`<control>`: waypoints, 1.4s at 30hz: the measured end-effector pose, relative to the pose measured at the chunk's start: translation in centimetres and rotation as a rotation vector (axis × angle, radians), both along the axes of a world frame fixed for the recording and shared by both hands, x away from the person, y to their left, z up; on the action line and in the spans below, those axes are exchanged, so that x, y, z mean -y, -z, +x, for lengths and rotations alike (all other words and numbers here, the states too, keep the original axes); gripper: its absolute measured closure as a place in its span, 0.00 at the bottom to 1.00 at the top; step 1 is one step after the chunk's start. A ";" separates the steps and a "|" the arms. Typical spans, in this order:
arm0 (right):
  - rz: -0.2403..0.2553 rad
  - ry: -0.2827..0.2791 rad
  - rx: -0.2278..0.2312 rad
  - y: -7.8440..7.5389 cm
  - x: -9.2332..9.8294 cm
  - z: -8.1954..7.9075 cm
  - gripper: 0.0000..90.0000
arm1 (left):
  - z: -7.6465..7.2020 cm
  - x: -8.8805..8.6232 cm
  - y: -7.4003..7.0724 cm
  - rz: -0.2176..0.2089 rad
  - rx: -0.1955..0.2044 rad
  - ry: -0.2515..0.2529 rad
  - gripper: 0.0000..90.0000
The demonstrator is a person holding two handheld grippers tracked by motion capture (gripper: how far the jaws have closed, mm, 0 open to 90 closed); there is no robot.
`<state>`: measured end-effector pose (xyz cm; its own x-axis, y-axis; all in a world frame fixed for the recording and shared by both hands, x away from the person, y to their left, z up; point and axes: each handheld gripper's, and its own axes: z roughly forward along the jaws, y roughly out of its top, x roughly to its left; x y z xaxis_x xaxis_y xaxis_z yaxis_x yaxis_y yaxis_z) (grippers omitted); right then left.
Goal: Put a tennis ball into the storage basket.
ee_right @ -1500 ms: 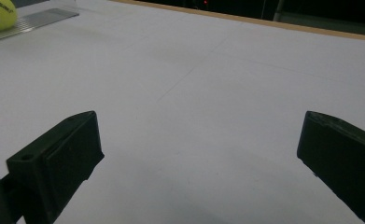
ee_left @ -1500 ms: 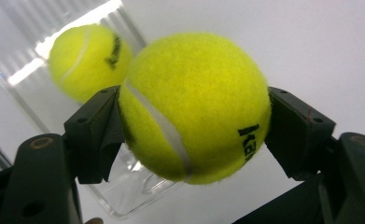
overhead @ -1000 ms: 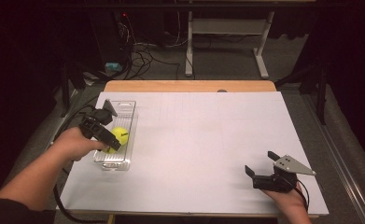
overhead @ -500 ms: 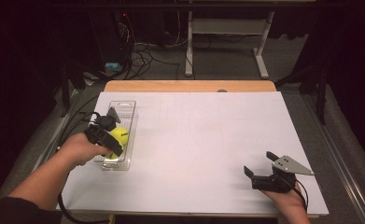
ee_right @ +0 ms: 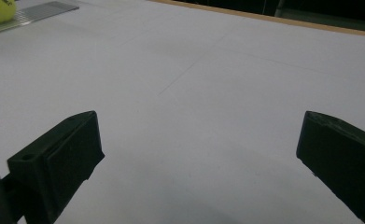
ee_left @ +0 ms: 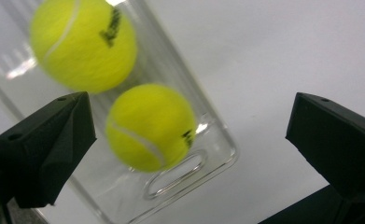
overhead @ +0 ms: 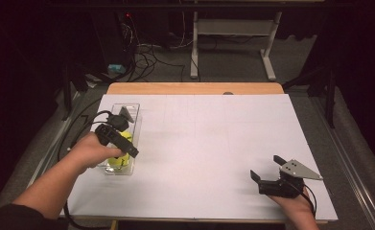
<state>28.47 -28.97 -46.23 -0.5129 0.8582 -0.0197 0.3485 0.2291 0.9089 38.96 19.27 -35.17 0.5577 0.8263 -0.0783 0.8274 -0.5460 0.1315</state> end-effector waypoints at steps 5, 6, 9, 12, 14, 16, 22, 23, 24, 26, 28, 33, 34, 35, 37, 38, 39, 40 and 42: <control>-0.001 -0.001 -0.001 0.0 0.0 0.0 0.00 | 0.1 2.7 0.2 -0.015 0.002 0.045 0.01; 0.000 -0.002 -0.001 0.0 0.0 0.0 0.00 | 0.1 3.2 0.2 -0.016 0.000 0.055 0.01; 0.002 -0.002 -0.001 0.0 0.0 0.0 0.00 | 0.1 4.8 0.5 -0.024 -0.008 0.083 0.00; 0.002 -0.003 -0.001 0.0 0.0 -0.1 0.00 | 0.0 6.2 0.8 -0.023 -0.010 0.104 0.00; 0.002 -0.004 -0.001 0.0 0.0 -0.1 0.00 | 0.0 7.1 1.0 -0.031 -0.012 0.118 0.00; 0.002 -0.003 -0.001 0.0 0.0 -0.1 0.00 | -0.1 7.9 1.3 -0.036 -0.005 0.130 0.00; 0.002 -0.005 0.003 -0.1 0.0 -0.1 0.00 | -0.4 9.9 2.5 -0.036 -0.011 0.168 0.00; 0.001 -0.006 0.004 -0.1 0.0 -0.1 0.00 | -0.4 10.2 2.7 -0.037 -0.012 0.173 0.00; -0.001 -0.007 0.004 -0.1 -0.1 -0.1 0.00 | -0.5 10.5 2.9 -0.041 -0.011 0.178 0.00; -0.003 -0.009 0.006 -0.1 -0.1 -0.1 0.00 | -0.6 10.9 3.4 -0.056 0.004 0.181 0.00; -0.002 -0.010 0.005 -0.1 -0.1 -0.1 0.00 | -0.8 11.2 3.9 -0.081 0.024 0.181 0.00; -0.002 -0.014 0.004 -0.1 -0.2 -0.2 0.00 | -1.4 11.1 5.9 -0.189 0.090 0.148 0.00; -0.002 -0.016 0.005 -0.1 -0.2 -0.2 0.00 | -1.7 11.1 6.3 -0.207 0.114 0.147 0.00; -0.002 -0.017 0.004 -0.1 -0.2 -0.2 0.00 | -1.9 11.1 6.6 -0.220 0.137 0.153 0.00; -0.001 -0.018 0.006 -0.1 -0.3 -0.2 0.00 | -2.4 11.0 7.3 -0.262 0.183 0.149 0.01; -0.003 -0.020 0.004 -0.1 -0.4 -0.3 0.00 | -2.6 10.9 7.6 -0.289 0.207 0.138 0.01; -0.002 -0.023 0.004 -0.1 -0.4 -0.3 0.00 | -2.8 10.9 8.0 -0.312 0.227 0.133 0.01; 0.001 -0.023 0.004 -0.1 -0.5 -0.3 0.00 | -3.0 10.7 8.3 -0.332 0.249 0.130 0.01; 0.002 -0.023 0.007 -0.2 -0.5 -0.4 0.00 | -3.3 10.4 8.9 -0.377 0.290 0.113 0.01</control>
